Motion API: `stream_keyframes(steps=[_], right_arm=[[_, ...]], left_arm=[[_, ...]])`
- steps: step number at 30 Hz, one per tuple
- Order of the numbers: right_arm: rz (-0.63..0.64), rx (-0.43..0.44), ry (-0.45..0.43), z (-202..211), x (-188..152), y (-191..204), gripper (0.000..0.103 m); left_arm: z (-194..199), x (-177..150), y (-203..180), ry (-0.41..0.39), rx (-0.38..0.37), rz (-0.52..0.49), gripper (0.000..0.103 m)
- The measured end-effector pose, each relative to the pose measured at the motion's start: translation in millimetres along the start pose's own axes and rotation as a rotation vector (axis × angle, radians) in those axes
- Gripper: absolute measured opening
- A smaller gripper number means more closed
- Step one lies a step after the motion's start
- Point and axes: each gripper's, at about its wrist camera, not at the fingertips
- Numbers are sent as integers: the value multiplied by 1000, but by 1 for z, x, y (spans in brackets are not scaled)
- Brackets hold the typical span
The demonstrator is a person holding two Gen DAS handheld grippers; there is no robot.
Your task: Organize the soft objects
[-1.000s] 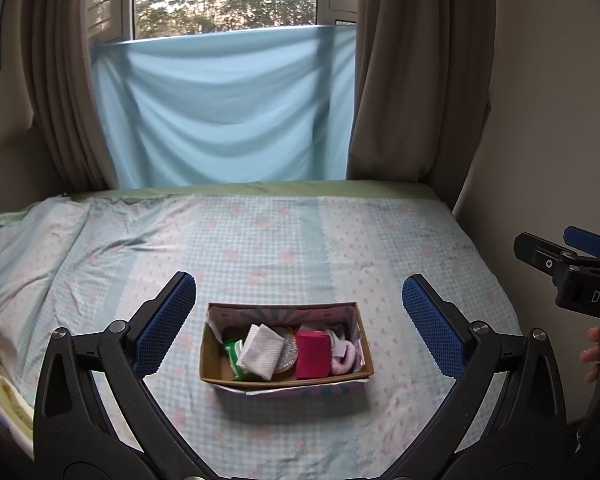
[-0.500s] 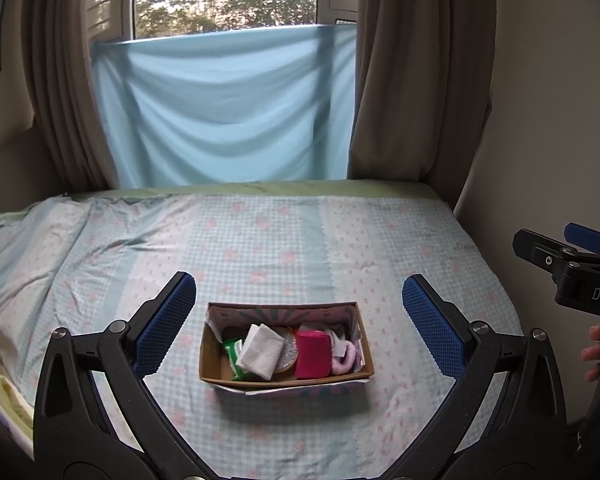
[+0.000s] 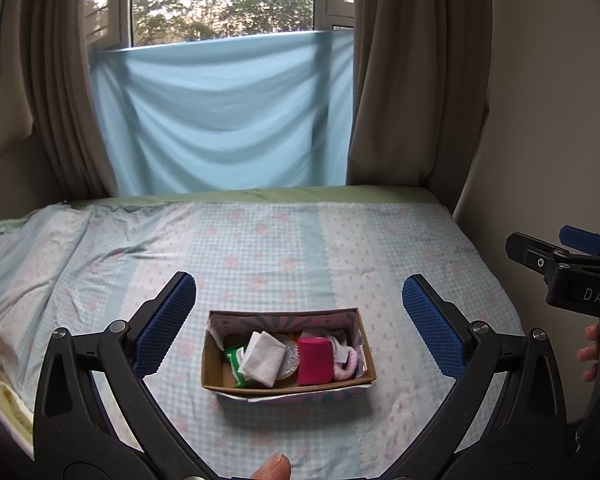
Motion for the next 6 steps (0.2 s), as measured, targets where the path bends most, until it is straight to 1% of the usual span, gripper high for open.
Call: stream_keyframes(steps=[6], right_arm=[[-15, -8, 45, -18, -7, 0, 103]], left_arm=[[-12, -7, -1, 32, -12, -9, 103]])
Point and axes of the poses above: each gripper's, at about its wrist camera, not at the fingertips, and z roughly against the way its jaws point, y to its left, x to its top, and after that the axes turned 12 degrees about x, right-handed
